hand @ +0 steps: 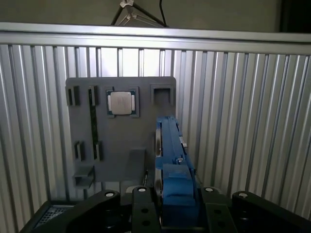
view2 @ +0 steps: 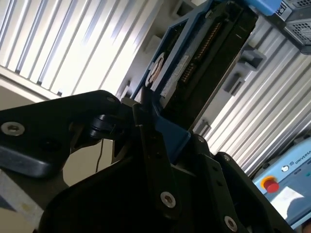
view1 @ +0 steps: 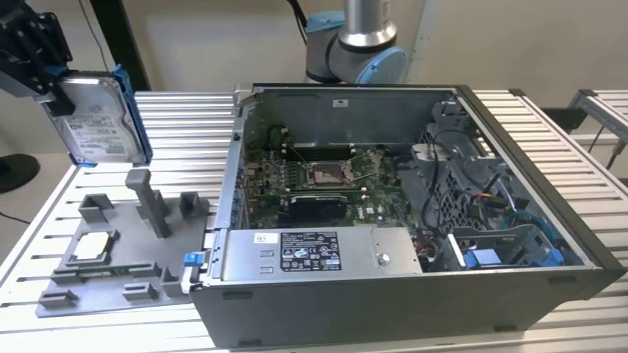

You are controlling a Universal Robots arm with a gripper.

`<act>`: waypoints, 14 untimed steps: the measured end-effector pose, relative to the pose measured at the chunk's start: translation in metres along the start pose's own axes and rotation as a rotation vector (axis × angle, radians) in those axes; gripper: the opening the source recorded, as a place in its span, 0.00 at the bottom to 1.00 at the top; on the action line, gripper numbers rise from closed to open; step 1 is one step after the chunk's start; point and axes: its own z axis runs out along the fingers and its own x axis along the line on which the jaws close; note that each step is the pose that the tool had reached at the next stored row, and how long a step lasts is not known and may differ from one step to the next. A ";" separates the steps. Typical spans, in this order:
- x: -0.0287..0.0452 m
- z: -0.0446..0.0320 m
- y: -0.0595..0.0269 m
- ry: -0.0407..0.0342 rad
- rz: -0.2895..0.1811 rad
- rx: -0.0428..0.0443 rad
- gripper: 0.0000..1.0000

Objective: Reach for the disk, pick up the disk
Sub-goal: 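Pick up the disk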

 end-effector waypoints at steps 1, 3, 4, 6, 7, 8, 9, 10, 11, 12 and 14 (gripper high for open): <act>-0.0001 -0.0028 -0.0004 0.0000 0.000 0.0018 0.00; -0.0003 -0.0083 -0.0013 0.0000 0.000 0.0054 0.00; -0.0004 -0.0113 -0.0017 0.0001 0.000 0.0072 0.00; -0.0006 -0.0177 -0.0027 0.0001 0.000 0.0108 0.00; -0.0007 -0.0213 -0.0033 0.0001 0.000 0.0114 0.00; -0.0009 -0.0249 -0.0038 0.0003 0.000 0.0117 0.00; -0.0010 -0.0278 -0.0042 0.0012 -0.001 0.0117 0.00; -0.0010 -0.0301 -0.0046 0.0021 -0.001 0.0117 0.00; -0.0011 -0.0323 -0.0049 0.0022 -0.001 0.0132 0.00; -0.0012 -0.0345 -0.0052 0.0023 -0.001 0.0159 0.00; -0.0013 -0.0375 -0.0058 0.0028 -0.001 0.0195 0.00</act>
